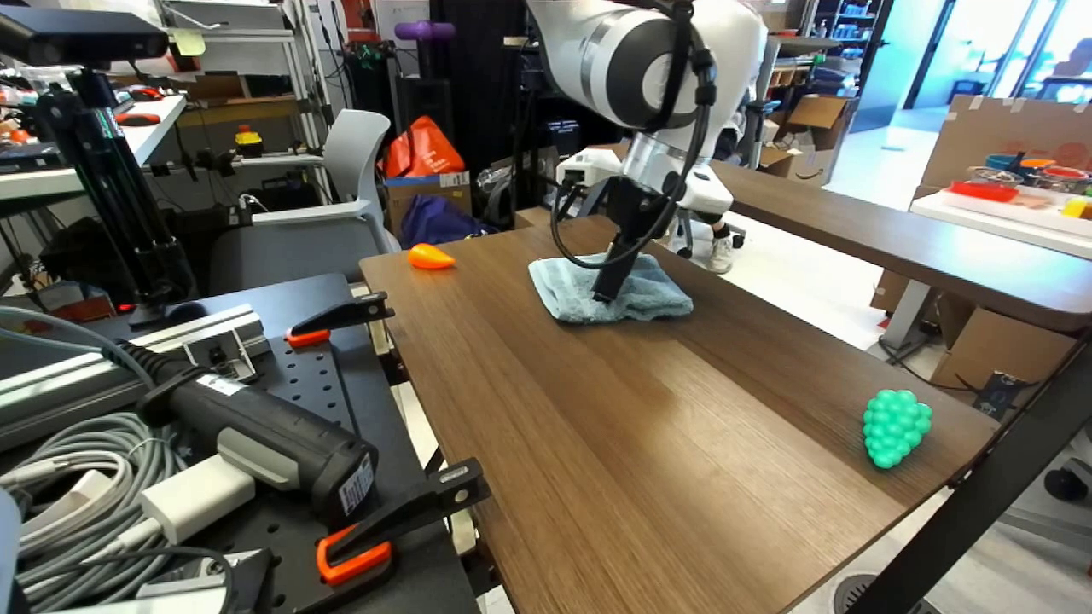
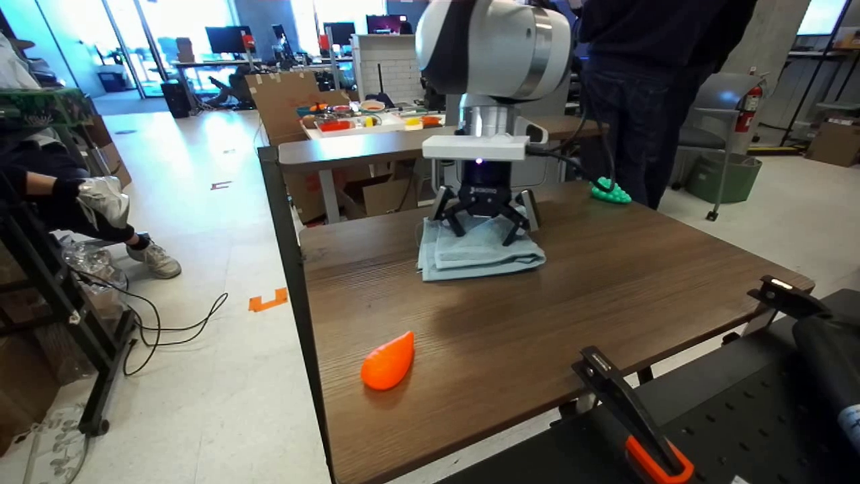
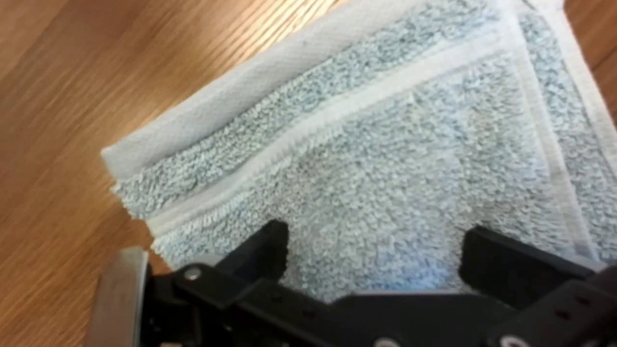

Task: Use the towel to wipe the table

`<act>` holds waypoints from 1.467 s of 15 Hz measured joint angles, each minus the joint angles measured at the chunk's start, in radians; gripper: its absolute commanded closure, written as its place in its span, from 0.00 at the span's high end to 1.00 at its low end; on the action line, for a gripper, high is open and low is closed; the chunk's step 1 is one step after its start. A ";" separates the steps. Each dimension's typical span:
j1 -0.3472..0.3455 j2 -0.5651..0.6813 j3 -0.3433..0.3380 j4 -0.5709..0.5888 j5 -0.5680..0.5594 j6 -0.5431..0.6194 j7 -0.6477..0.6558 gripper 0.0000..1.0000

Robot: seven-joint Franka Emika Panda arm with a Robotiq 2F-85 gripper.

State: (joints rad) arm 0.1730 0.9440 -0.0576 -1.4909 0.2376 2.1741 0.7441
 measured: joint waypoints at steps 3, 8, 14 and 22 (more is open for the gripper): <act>0.063 0.032 0.002 0.070 -0.036 -0.043 0.059 1.00; 0.060 0.088 -0.023 0.176 -0.085 -0.168 0.092 1.00; -0.056 0.054 -0.092 0.108 -0.161 -0.288 -0.002 1.00; -0.090 -0.110 -0.191 -0.244 -0.368 -0.167 -0.213 1.00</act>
State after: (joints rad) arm 0.0833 0.8340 -0.2488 -1.7349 -0.1304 2.0075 0.5307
